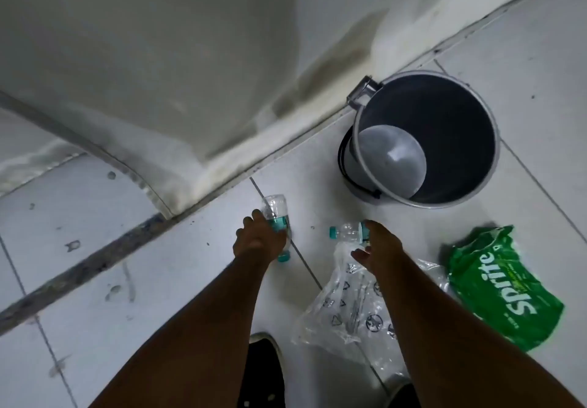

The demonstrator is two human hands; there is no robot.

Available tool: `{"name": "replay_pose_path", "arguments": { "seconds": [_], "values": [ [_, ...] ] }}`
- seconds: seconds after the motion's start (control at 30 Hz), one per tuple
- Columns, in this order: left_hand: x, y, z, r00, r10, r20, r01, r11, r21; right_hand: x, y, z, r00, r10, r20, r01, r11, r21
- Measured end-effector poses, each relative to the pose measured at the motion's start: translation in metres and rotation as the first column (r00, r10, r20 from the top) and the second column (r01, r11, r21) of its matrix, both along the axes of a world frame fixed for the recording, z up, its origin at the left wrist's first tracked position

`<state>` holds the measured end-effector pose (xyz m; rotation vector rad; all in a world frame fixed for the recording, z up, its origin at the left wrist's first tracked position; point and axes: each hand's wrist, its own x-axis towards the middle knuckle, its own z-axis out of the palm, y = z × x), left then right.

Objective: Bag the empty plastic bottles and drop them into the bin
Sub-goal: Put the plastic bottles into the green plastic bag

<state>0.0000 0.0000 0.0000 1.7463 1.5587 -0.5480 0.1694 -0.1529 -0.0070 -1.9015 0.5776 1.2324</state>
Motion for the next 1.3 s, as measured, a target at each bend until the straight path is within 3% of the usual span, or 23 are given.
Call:
{"name": "replay_pose_path", "arguments": {
  "seconds": [0.03, 0.07, 0.2, 0.33, 0.5, 0.6, 0.7, 0.8, 1.0, 1.1, 1.23, 1.3],
  "values": [
    [0.001, 0.0, -0.008, 0.999, 0.032, -0.003, -0.032, 0.999, -0.011, 0.0, 0.004, -0.008, 0.983, -0.171, -0.063, 0.173, 0.984, 0.031],
    [0.002, 0.001, -0.013, 0.998, 0.058, -0.007, -0.058, 0.998, -0.004, 0.0, 0.004, -0.02, 0.965, -0.235, -0.112, 0.24, 0.97, 0.031],
    [0.007, -0.003, -0.04, 0.999, 0.051, 0.014, -0.05, 0.999, -0.012, 0.004, 0.01, -0.046, 0.933, -0.306, -0.187, 0.305, 0.952, -0.036],
    [0.012, -0.002, -0.047, 0.992, 0.046, 0.117, -0.05, 0.998, 0.027, 0.01, 0.009, -0.05, 0.938, -0.326, -0.113, 0.303, 0.935, -0.186],
    [0.015, -0.016, -0.015, 0.975, 0.029, 0.219, -0.024, 0.999, -0.022, 0.004, 0.002, -0.02, 0.919, -0.39, -0.06, 0.377, 0.913, -0.158],
    [0.02, -0.031, 0.027, 0.973, -0.021, 0.229, 0.031, 0.999, -0.038, -0.002, -0.018, 0.015, 0.952, -0.305, -0.015, 0.301, 0.947, -0.114],
    [0.03, -0.05, 0.065, 0.959, -0.12, 0.256, 0.136, 0.99, -0.045, -0.004, -0.045, 0.051, 0.996, -0.029, 0.083, 0.047, 0.974, -0.22],
    [0.056, -0.087, 0.099, 0.872, -0.409, 0.269, 0.412, 0.91, 0.046, 0.005, -0.093, 0.096, 0.928, 0.26, 0.269, -0.16, 0.926, -0.343],
    [0.133, -0.175, 0.11, 0.615, -0.755, 0.227, 0.719, 0.655, 0.233, 0.04, -0.202, 0.127, 0.804, 0.419, 0.422, -0.209, 0.864, -0.458],
    [0.183, -0.224, 0.104, 0.524, -0.818, 0.238, 0.779, 0.573, 0.254, 0.061, -0.243, 0.118, 0.805, 0.409, 0.429, -0.168, 0.852, -0.496],
    [0.239, -0.268, 0.085, 0.478, -0.834, 0.275, 0.81, 0.54, 0.23, 0.091, -0.275, 0.096, 0.864, 0.273, 0.424, -0.053, 0.885, -0.462],
    [0.261, -0.287, 0.069, 0.418, -0.877, 0.237, 0.851, 0.469, 0.236, 0.105, -0.286, 0.083, 0.869, 0.219, 0.444, 0.007, 0.891, -0.454]
  ]
}}
